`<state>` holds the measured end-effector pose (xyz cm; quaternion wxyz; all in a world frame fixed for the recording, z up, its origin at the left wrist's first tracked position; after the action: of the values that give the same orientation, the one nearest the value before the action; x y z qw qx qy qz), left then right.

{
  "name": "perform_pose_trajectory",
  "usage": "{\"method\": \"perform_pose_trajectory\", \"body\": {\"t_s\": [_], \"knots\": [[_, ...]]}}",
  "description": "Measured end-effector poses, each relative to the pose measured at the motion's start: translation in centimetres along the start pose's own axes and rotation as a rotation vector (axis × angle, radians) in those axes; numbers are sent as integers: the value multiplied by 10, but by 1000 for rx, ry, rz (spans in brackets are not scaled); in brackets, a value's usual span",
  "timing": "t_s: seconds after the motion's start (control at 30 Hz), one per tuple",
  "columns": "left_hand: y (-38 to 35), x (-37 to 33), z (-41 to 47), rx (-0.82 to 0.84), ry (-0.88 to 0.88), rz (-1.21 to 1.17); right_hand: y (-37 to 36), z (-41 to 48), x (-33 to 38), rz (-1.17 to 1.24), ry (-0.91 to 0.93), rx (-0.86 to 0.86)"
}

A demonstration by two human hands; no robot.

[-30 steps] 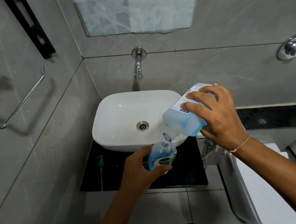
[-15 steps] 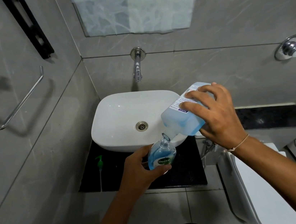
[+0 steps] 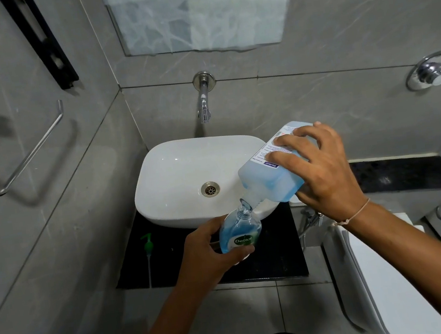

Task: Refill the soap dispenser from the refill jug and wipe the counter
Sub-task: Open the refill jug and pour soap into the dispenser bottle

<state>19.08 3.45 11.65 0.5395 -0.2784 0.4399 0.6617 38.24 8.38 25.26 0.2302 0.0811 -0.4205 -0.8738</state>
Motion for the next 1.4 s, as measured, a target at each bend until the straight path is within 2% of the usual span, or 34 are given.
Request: {"method": "perform_pose_trajectory", "body": {"t_s": [1.4], "knots": [[0,5,-3,12,40,-33,-2,0,4,-14,23,-21]]}}
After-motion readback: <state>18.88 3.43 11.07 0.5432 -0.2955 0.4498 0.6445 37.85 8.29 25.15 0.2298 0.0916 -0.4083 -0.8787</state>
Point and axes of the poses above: each hand's wrist, its own z-axis towards the middle knuckle, its own y-axis out of the back of the hand, x = y × z, the point moved 8 cm from there along z, towards the middle knuckle, and after that the axes turned 15 degrees about -y, right-handed, at the moved point
